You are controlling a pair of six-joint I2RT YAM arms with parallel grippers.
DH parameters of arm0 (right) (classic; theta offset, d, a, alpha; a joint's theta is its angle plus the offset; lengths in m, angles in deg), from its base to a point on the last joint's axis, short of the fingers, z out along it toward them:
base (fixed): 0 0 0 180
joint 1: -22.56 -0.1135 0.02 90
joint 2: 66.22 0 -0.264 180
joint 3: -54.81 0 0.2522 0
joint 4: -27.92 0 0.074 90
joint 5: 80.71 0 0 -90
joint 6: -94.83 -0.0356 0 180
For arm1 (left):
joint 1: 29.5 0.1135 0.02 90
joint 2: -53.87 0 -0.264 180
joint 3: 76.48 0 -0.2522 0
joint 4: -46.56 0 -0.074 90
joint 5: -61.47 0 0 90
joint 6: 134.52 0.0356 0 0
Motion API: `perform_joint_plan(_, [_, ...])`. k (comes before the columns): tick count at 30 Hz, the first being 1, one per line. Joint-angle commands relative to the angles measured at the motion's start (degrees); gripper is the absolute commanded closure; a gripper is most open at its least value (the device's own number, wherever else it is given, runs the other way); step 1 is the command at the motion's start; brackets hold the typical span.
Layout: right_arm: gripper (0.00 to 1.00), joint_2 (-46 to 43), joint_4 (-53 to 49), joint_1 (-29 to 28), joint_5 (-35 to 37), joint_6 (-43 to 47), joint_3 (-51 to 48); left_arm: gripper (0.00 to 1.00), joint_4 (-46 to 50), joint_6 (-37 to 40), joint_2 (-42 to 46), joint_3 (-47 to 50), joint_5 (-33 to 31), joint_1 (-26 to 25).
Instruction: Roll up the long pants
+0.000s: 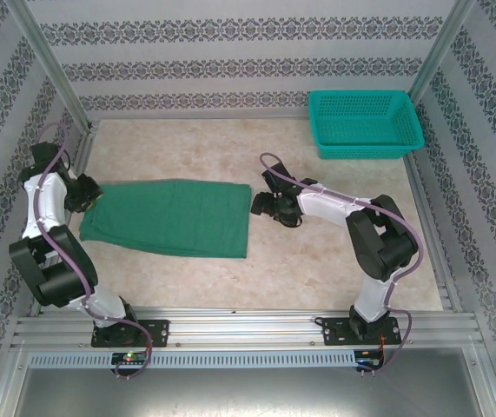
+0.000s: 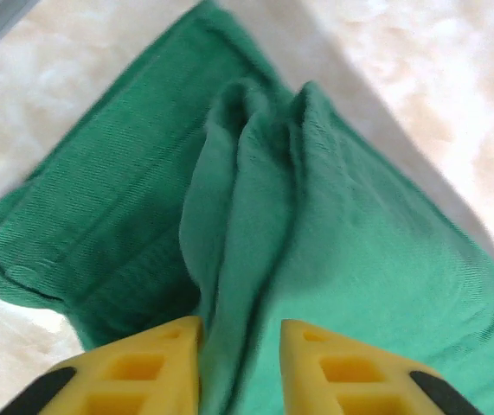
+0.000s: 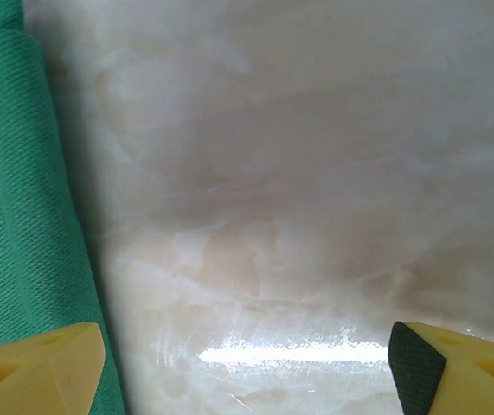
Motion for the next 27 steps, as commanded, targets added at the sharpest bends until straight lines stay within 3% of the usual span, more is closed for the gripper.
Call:
perform_joint_plan(1, [0.13,1.06,0.66,-0.28,-0.56,1.99,0.87,0.58,-2.81,-4.29,1.92,1.71,-7.44,0.69])
perform_joint_plan(3, [0.13,1.43,0.77,-0.33,-1.46,2.53,0.71,0.61,-2.81,-6.81,3.60,1.38,-11.87,0.51])
perform_joint_plan(5, [0.13,1.95,0.20,-0.37,-1.83,2.86,0.99,0.55,-4.80,-6.56,5.64,1.82,-13.47,-0.44])
perform_joint_plan(7, [0.13,2.44,-0.26,-0.38,-2.40,3.98,1.39,0.56,-4.28,-7.16,6.92,1.47,-17.22,-1.63])
perform_joint_plan(12, [0.13,2.32,1.63,-0.49,-6.52,5.34,1.43,0.54,-12.77,-5.32,8.86,7.33,-11.53,-7.46])
perform_joint_plan(17, [0.13,1.63,3.50,-1.65,-8.54,4.90,1.44,0.58,-18.27,-6.39,2.44,11.47,-5.77,-10.93])
perform_joint_plan(22, [0.15,3.38,4.69,-3.36,-8.53,6.72,4.11,0.60,-21.26,-5.93,-1.48,14.66,-4.64,-13.92])
perform_joint_plan(27, [0.20,10.82,3.45,-2.33,-9.49,7.66,12.74,0.61,-22.19,-6.03,-4.69,16.93,-6.30,-15.88])
